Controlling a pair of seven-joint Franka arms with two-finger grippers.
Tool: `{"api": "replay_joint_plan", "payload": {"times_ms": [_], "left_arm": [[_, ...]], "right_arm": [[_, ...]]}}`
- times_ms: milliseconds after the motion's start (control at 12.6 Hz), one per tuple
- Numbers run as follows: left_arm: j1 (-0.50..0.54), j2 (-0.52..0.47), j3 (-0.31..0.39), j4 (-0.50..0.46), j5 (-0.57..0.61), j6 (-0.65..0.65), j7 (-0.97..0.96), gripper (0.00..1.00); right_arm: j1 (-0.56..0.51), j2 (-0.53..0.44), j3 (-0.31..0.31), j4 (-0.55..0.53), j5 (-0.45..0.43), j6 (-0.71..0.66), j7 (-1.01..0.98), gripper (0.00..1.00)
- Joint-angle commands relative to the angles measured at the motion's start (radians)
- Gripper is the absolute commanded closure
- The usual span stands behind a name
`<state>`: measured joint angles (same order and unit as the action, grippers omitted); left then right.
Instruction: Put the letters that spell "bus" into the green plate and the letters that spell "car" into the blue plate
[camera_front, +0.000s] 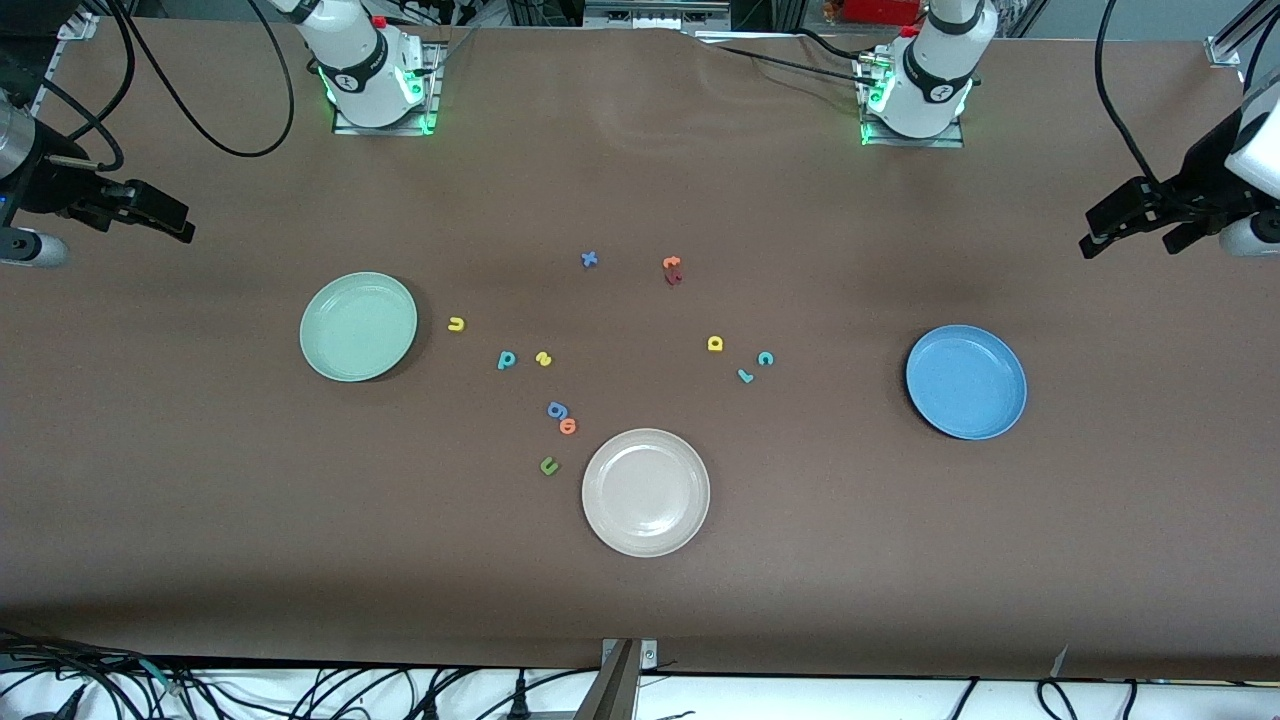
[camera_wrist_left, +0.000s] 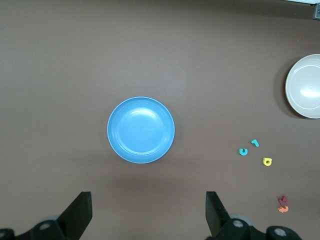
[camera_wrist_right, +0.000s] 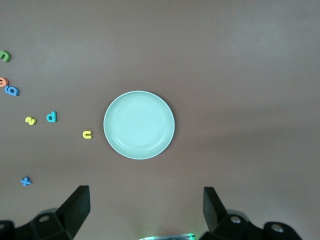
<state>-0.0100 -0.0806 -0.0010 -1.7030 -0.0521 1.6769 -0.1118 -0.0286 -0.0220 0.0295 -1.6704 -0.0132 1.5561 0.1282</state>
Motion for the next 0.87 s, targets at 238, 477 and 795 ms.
{"api": "replay_joint_plan", "payload": {"times_ms": [238, 477, 795], "left_arm": [[-0.004, -0.002, -0.001, 0.014, -0.018, -0.017, -0.009, 0.0], [-0.005, -0.004, -0.002, 0.014, -0.018, -0.017, -0.009, 0.0], [-0.005, -0.004, -0.002, 0.016, -0.018, -0.017, -0.009, 0.0]], "right_arm": [[0.006, 0.008, -0.007, 0.023, -0.007, -0.021, 0.001, 0.0], [0.004, 0.01, -0.019, 0.023, -0.007, -0.021, -0.002, 0.0], [0.004, 0.014, -0.031, 0.023, -0.001, -0.021, -0.004, 0.0]]}}
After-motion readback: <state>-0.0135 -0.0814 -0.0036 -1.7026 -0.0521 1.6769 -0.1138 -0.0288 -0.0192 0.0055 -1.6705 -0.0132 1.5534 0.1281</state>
